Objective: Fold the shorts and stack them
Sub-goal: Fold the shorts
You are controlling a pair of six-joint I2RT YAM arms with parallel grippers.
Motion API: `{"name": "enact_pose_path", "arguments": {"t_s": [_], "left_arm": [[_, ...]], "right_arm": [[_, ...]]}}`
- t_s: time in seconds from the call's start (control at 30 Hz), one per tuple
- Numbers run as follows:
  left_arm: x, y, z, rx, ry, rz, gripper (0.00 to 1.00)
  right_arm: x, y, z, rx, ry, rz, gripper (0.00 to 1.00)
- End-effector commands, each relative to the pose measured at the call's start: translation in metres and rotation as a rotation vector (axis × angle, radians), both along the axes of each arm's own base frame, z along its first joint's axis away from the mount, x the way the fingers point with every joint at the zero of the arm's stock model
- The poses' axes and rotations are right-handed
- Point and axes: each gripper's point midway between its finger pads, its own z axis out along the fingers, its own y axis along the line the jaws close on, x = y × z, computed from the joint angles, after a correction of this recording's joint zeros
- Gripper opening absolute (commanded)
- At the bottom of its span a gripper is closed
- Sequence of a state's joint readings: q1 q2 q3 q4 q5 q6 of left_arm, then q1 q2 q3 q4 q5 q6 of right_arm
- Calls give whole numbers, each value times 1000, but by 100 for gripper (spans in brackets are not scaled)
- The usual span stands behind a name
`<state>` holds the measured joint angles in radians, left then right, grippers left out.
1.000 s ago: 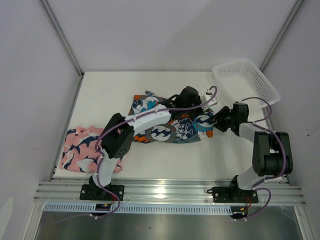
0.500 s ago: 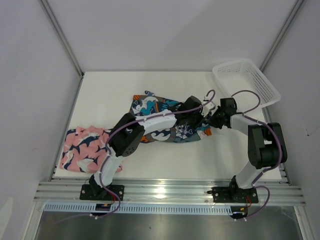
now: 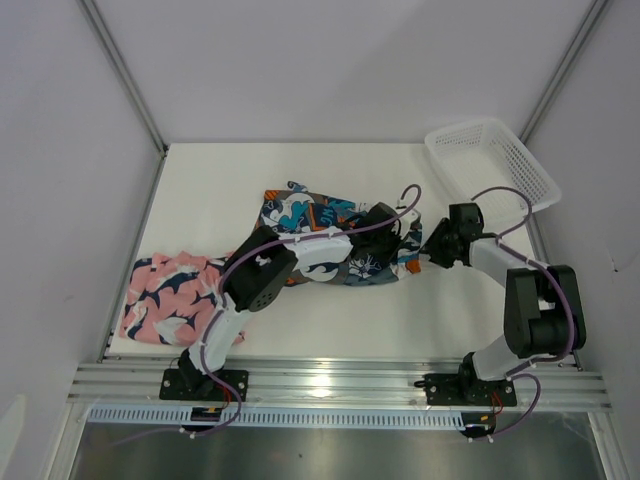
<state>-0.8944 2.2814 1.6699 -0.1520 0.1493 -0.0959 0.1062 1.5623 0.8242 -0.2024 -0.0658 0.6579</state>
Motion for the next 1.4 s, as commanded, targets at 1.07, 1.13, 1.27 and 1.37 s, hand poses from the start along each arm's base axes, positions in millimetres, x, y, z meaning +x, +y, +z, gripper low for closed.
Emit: {"name": "enact_pose_path", "arguments": {"t_s": [1.07,1.13,1.27,1.37], "left_arm": [[-51,42,12,-111,-33,-54,0],[-51,45,13,-108,-41,-55,0],[-57,50,9,-106,-40,-63,0],[-60,49,9,-112,-44,-76,0]], "right_arm": [[-52,74,-23,471,-35,84,74],[-43,71,-22,461,-60,76,72],[-24,66,-23,401,-92,81,68],[-17,64,-23,379,-115,87,65]]}}
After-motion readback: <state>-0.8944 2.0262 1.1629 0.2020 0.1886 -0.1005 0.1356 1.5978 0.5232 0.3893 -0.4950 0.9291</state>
